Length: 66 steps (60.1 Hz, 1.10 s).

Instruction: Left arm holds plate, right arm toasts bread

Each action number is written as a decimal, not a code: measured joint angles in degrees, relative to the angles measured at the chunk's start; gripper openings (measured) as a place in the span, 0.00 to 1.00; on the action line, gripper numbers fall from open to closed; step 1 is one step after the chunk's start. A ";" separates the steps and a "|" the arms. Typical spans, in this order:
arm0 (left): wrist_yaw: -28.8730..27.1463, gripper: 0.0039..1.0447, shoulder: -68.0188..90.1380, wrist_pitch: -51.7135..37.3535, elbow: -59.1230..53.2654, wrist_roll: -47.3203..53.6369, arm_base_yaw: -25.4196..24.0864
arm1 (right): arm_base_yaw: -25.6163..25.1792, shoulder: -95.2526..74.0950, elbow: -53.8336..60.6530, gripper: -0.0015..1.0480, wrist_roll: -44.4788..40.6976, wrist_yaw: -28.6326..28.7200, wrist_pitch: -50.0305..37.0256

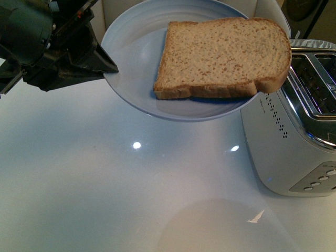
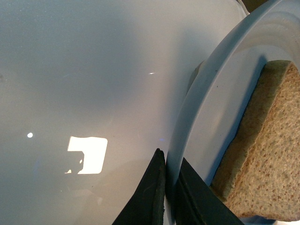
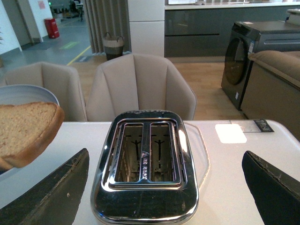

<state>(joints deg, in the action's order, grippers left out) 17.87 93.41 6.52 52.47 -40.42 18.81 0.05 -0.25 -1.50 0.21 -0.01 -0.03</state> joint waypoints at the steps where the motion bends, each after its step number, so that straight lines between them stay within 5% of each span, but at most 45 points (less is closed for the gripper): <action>1: -0.15 0.03 0.02 0.13 0.31 -0.13 0.20 | 0.00 0.00 0.00 0.92 0.02 0.00 0.00; 36: -0.48 0.03 0.50 1.05 4.44 -4.46 5.14 | 0.00 0.00 0.00 0.92 0.00 0.00 0.00; 48: -0.68 0.03 0.68 1.27 4.52 -4.50 5.31 | 2.80 -16.02 -7.58 0.92 20.52 -2.01 22.84; 66: -0.79 0.03 0.79 1.38 4.52 -4.61 5.42 | -0.37 -42.88 -16.94 0.92 33.16 16.87 -4.31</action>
<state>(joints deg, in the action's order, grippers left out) 17.08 94.19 7.90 56.99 -45.04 24.23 -0.32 -43.13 -18.44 33.36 16.86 -4.34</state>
